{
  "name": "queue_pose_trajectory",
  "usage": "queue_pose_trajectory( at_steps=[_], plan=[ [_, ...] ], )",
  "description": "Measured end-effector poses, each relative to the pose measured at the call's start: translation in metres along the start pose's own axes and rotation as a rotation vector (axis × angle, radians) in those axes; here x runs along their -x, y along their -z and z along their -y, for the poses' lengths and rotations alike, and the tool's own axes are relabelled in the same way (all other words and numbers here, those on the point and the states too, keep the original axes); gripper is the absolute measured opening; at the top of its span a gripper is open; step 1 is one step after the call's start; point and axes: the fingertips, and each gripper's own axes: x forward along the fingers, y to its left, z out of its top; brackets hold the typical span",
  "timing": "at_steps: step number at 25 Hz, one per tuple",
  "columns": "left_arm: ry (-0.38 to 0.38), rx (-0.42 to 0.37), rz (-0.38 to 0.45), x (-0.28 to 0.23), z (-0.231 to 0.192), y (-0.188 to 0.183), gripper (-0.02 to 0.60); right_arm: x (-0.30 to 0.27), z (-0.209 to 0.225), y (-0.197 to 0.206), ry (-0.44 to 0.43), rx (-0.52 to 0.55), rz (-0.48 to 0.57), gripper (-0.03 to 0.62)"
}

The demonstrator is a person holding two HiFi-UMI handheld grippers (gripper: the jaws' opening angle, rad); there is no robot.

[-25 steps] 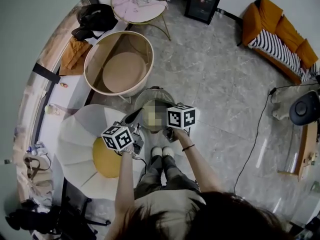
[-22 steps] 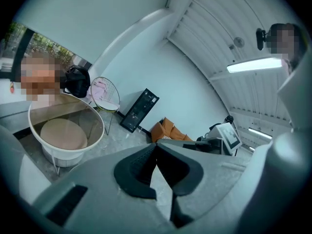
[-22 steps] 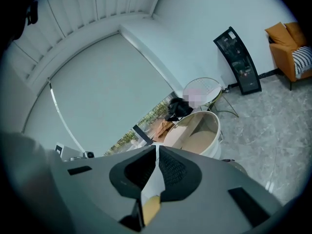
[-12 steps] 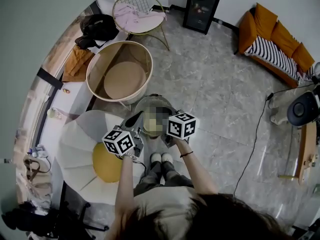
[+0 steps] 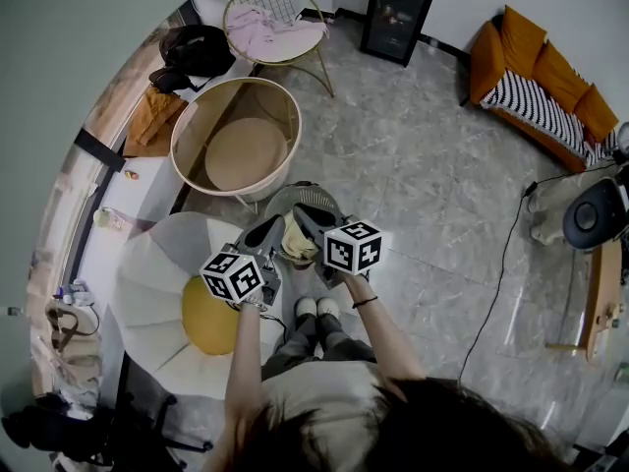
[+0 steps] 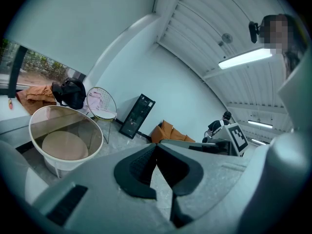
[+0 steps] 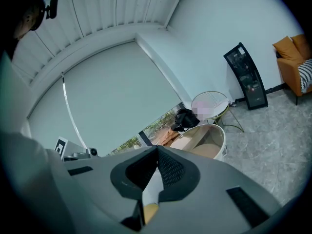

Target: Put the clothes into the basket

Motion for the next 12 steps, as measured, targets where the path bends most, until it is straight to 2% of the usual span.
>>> queue_pose_trajectory(
  at_steps=[12],
  plan=[
    [0.006, -0.007, 0.000, 0.0022, 0.0004, -0.0019, 0.011, 0.0013, -0.0025, -0.0023, 0.002, 0.012, 0.011, 0.009]
  ],
)
